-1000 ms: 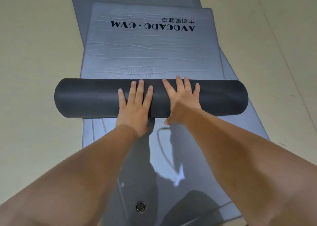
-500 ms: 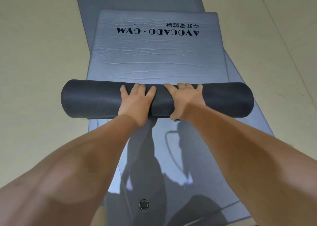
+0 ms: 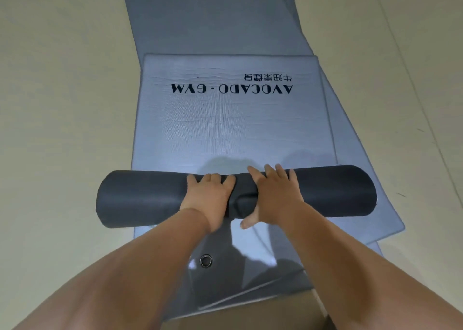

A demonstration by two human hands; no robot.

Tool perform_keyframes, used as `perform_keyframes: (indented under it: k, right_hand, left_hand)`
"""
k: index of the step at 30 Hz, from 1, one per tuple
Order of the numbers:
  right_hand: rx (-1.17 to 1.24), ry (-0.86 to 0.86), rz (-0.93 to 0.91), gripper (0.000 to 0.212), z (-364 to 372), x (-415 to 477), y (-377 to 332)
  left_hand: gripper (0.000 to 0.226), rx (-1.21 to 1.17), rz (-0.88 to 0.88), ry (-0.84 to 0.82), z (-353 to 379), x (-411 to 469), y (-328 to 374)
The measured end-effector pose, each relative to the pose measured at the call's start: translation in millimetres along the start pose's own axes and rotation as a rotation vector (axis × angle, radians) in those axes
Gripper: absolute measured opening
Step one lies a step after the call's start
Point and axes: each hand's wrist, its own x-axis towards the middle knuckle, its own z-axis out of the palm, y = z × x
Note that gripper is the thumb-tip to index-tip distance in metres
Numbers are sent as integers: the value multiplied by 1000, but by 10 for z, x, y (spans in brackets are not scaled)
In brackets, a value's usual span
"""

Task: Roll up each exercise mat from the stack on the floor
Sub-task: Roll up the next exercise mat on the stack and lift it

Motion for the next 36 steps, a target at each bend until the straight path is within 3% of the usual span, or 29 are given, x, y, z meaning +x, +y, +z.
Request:
perform_keyframes:
  k: [2, 4, 7, 10, 15, 18, 20, 24, 26, 28, 30, 36]
  right_hand:
    - [64, 44, -14, 144, -14, -72, 5]
    - [125, 222, -16, 125, 85, -141, 8]
    - [67, 491, -1, 101, 437, -219, 34]
    - [-19, 491, 28, 97, 733, -224, 79]
    - [-2, 452, 39, 108, 485, 12, 110]
    - [40, 415, 69, 106, 110, 269, 166]
    - [104, 390, 74, 103, -176, 491, 220]
    - [61, 297, 103, 101, -543, 826, 250]
    - [51, 408, 107, 94, -495, 848, 232]
    - [102, 628, 34, 88, -311, 762, 183]
    - [96, 725, -54, 92, -86, 650, 166]
    - [-48, 467, -7, 146, -121, 765, 396]
  left_hand:
    - [86, -49, 12, -31, -68, 91, -72]
    - [88, -92, 31, -71, -178, 254, -194]
    - [113, -122, 54, -182, -360, 465, -334]
    - [126, -166, 65, -205, -401, 564, -388]
    - [138, -262, 30, 80, -328, 452, -592]
    - [122, -220, -3, 394, -210, 289, -620]
    - [115, -121, -4, 513, -38, 200, -498]
    - [134, -23, -58, 261, 261, 176, -181]
    - [143, -22, -97, 238, 260, 287, -172]
    - [150, -17, -104, 241, 168, 426, -228]
    - [154, -26, -120, 229, 25, 587, -321]
    - [164, -41, -122, 200, -400, 1019, -577]
